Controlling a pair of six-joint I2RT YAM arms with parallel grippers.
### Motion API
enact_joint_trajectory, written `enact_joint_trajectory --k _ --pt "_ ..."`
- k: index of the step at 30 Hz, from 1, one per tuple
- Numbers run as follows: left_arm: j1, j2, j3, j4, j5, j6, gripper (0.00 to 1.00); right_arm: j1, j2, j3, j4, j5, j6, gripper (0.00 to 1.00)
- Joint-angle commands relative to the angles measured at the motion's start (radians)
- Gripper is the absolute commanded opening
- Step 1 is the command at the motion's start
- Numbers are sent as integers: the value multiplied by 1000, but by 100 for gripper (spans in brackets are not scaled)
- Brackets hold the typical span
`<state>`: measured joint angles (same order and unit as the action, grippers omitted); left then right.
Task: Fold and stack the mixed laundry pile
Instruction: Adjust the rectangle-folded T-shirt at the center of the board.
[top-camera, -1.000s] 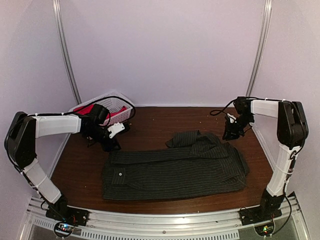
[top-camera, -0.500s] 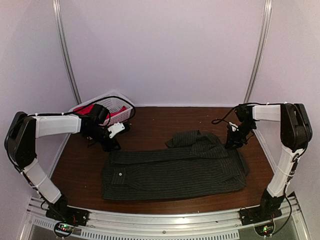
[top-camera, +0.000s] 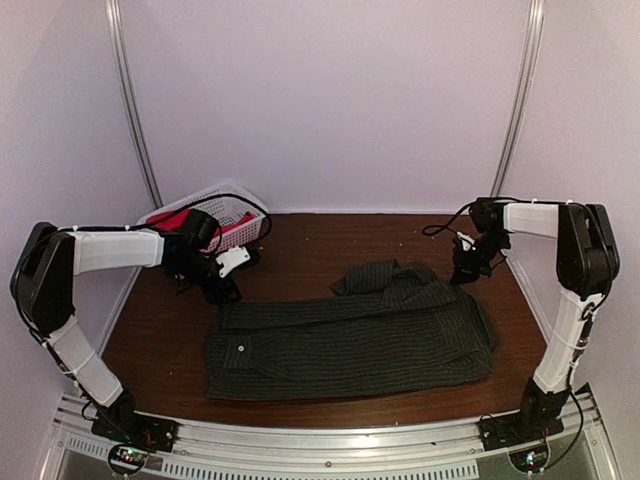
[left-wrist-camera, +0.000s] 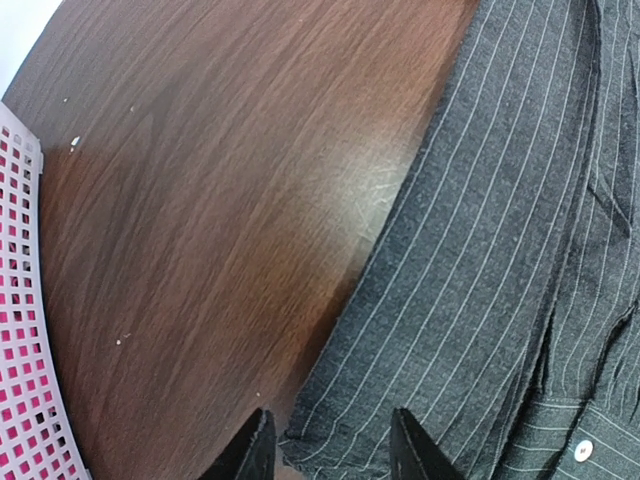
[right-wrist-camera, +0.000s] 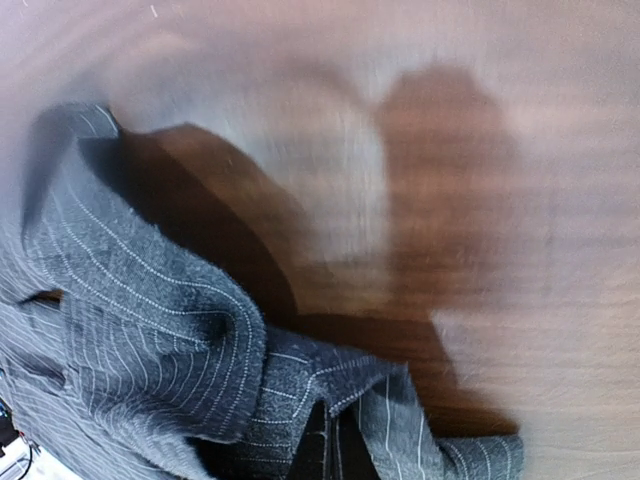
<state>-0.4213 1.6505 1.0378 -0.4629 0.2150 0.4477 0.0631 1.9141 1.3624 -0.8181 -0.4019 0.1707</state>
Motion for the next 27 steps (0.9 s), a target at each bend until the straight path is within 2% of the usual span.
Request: enact_joint_trajectory --k 1,10,15,19,21,23,27 --pt "4 14 -2 47 -13 16 41 -21 6 38 4 32 -3 0" --pt "4 20 -3 51 -9 2 41 -24 48 -71 30 77 -36 0" --pt "4 -7 30 73 -5 -40 42 -25 7 -4 2 75 -44 33" --pt "4 -33 88 112 1 -114 51 -22 -55 109 21 -15 -48 49" --pt "4 -39 118 137 18 -153 60 -9 -64 159 59 -65 -52 51" --pt "4 -49 140 174 17 -195 62 16 -55 187 101 -130 -59 52" --pt "4 -77 142 245 14 -249 74 105 27 275 88 -224 -76 52"
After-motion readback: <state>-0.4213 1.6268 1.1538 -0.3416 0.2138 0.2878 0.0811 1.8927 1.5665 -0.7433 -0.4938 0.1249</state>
